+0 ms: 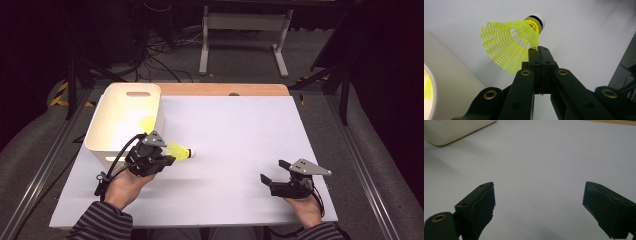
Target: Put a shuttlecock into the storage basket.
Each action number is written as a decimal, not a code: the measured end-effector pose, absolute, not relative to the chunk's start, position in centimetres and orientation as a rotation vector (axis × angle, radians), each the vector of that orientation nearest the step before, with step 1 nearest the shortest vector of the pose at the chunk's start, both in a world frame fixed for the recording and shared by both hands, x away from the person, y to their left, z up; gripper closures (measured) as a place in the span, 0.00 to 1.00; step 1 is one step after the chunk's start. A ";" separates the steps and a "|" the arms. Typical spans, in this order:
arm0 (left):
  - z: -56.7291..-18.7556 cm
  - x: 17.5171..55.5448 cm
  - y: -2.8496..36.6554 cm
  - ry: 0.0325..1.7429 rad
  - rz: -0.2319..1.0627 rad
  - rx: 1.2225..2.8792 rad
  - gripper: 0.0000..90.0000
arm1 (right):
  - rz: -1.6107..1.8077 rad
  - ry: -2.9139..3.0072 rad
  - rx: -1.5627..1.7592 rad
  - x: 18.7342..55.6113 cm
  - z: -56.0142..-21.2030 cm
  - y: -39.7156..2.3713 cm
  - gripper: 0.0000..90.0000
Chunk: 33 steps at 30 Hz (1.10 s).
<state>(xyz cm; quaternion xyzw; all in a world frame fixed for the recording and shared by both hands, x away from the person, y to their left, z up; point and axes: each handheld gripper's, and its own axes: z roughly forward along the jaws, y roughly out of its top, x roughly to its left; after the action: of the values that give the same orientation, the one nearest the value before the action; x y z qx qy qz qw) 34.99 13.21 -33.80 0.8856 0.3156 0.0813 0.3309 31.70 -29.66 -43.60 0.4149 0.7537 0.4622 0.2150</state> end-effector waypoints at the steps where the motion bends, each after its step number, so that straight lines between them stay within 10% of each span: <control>1: -33.6 35.0 13.2 0.828 0.215 2.309 1.00 | 1.282 2.091 1.149 31.7 -43.6 -29.6 0.13; 33: -30.0 36.4 14.3 0.853 0.240 2.265 1.00 | 1.277 2.092 1.143 31.7 -43.6 -29.6 0.13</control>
<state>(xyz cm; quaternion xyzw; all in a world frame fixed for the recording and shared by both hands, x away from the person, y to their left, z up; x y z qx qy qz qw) 36.45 14.34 -30.05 0.8732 0.3289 0.0927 0.3475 31.69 -29.57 -43.60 0.4125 0.7551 0.4611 0.2169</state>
